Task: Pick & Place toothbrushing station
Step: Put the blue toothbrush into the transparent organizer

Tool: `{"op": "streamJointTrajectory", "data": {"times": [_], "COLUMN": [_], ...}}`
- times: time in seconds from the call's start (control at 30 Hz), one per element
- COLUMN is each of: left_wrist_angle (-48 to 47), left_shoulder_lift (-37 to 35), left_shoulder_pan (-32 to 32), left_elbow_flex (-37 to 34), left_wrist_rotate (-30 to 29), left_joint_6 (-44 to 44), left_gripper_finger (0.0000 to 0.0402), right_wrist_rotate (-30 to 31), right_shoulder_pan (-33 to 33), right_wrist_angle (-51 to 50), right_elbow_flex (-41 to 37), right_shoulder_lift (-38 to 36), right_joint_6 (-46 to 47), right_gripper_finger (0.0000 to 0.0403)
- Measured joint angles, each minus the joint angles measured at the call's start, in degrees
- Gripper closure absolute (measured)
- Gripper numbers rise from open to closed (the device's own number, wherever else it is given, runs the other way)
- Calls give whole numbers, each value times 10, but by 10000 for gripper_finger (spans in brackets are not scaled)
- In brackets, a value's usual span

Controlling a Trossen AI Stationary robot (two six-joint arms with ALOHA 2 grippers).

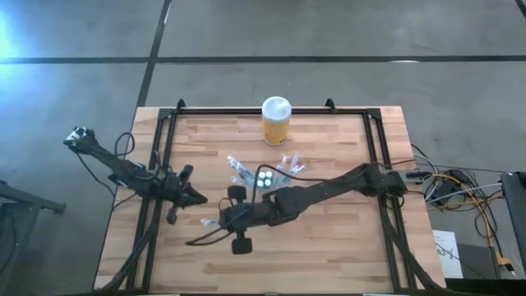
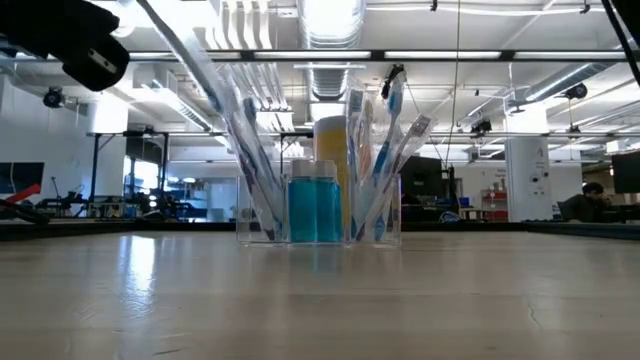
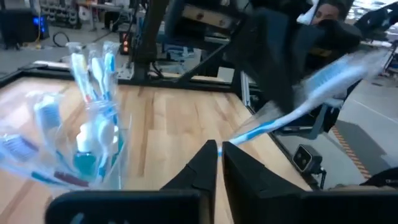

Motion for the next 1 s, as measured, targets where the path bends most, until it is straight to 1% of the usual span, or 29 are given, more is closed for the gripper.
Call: {"op": "streamJointTrajectory", "data": {"times": [0.03, 0.1, 0.2, 0.3, 0.4, 0.5, 0.57, 0.67, 0.77, 0.9, 1.0], "left_wrist_angle": [14, 72, 149, 185, 197, 228, 247, 262, 257, 260, 258], "left_shoulder_lift": [2, 10, 25, 41, 59, 79, 89, 97, 103, 105, 109], "left_shoulder_pan": [-1, -1, -2, -5, -9, -13, -13, -13, -13, -13, -13], "left_elbow_flex": [-4, -19, -38, -50, -53, -53, -53, -48, -45, -40, -37], "left_wrist_rotate": [-3, -3, 7, 17, 20, 50, 66, 67, 48, 39, -1], "left_joint_6": [5, 11, 22, 26, 29, 45, 60, 74, 72, 71, 70], "left_gripper_finger": [367, 350, 316, 277, 241, 216, 206, 203, 202, 202, 201], "right_wrist_rotate": [0, -3, -8, -7, -9, -39, -41, -46, -50, -52, -48], "right_shoulder_pan": [0, 1, -1, -9, -12, -16, -22, -30, -32, -38, -42], "right_wrist_angle": [16, 45, 49, 52, 99, 137, 171, 211, 262, 350, 464], "right_elbow_flex": [-3, -7, -10, -21, -40, -67, -94, -135, -185, -281, -357], "right_shoulder_lift": [-3, -10, -15, -10, -10, -23, -32, -46, -70, -106, -126], "right_joint_6": [-9, -23, -31, -41, -54, -66, -68, -87, -91, -93, -94], "right_gripper_finger": [395, 395, 395, 395, 395, 395, 395, 395, 395, 395, 395]}}
